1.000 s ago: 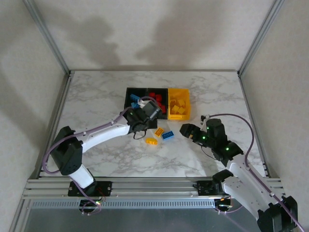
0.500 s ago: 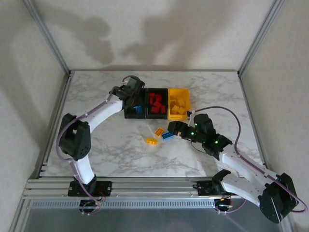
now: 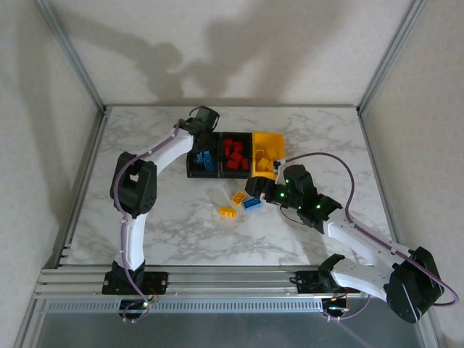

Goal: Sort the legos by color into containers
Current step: Place the lego in the container, then pick up the lego from the center of the table.

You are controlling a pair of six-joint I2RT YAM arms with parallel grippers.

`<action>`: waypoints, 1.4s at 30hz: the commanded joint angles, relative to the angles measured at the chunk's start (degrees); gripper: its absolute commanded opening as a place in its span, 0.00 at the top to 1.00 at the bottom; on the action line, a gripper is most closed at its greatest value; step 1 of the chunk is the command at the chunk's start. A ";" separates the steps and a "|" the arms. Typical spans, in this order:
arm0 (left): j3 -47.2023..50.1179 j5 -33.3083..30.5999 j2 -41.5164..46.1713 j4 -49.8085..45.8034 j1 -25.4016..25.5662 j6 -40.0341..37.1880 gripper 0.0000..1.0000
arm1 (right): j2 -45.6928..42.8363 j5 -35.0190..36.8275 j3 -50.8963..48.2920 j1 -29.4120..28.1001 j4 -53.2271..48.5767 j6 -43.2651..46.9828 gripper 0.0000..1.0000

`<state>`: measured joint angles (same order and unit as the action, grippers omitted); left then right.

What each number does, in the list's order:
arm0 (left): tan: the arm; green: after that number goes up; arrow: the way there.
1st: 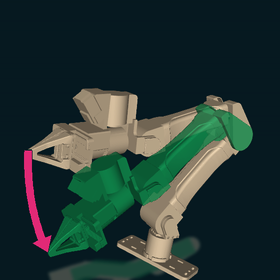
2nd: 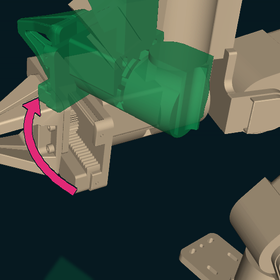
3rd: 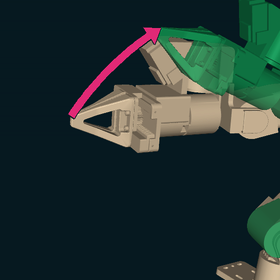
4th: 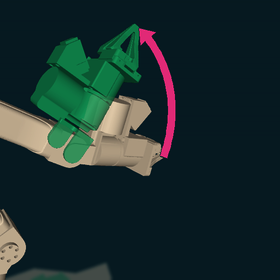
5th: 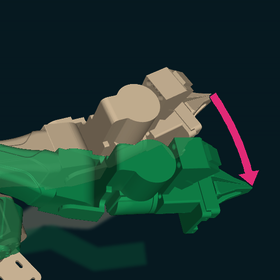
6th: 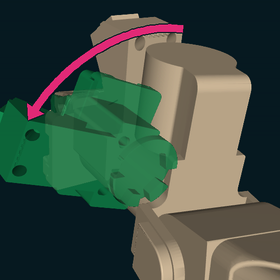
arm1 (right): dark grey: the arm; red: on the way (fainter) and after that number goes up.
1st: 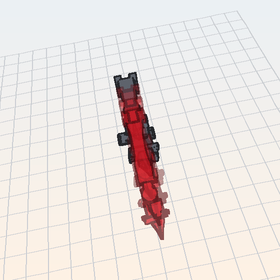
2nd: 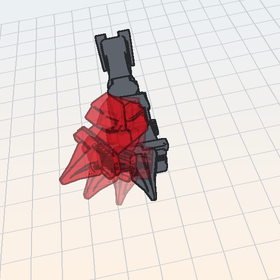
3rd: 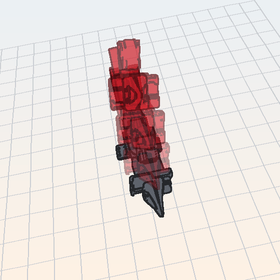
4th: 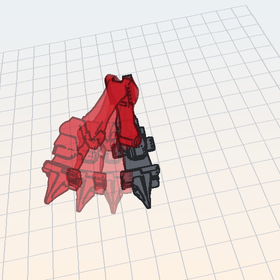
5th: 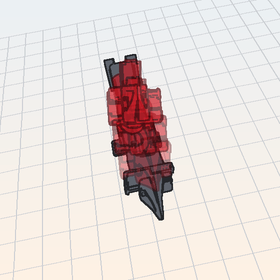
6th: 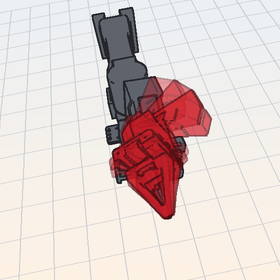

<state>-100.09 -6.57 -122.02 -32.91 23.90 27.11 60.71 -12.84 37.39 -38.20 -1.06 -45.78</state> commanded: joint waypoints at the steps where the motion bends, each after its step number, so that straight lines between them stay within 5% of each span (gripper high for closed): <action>1: -3.23 0.60 -2.43 -2.89 -0.44 -1.81 0.81 | -0.92 1.46 0.74 -0.56 0.23 0.25 0.25; 4: -4.37 -0.08 -3.77 -3.57 -0.53 -2.00 0.75 | -1.55 1.76 0.65 -0.56 -0.21 0.24 0.25; 8: -4.61 -0.24 -3.49 -4.38 -0.57 -1.60 0.51 | -2.13 2.09 0.49 -0.57 -0.60 0.34 0.25; 11: -4.15 -0.54 -1.17 -4.28 -0.52 -1.52 0.42 | -2.24 2.44 0.24 -0.61 -0.87 0.43 0.25; 21: 2.36 2.86 13.45 -2.86 1.44 -0.67 0.40 | -2.15 4.63 1.37 -0.74 -3.39 0.60 0.25; 32: 36.33 7.28 43.61 6.97 6.04 6.97 0.37 | 8.52 12.46 9.13 -7.81 -13.12 3.32 0.27; 42: 59.70 10.96 69.64 4.96 6.25 15.30 0.29 | 25.97 18.12 17.57 -15.58 -20.51 -8.05 0.19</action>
<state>-43.31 1.63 -56.27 -27.44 30.17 38.83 83.42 1.98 52.07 -51.68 -17.47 -49.23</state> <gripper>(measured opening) 0.714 0.801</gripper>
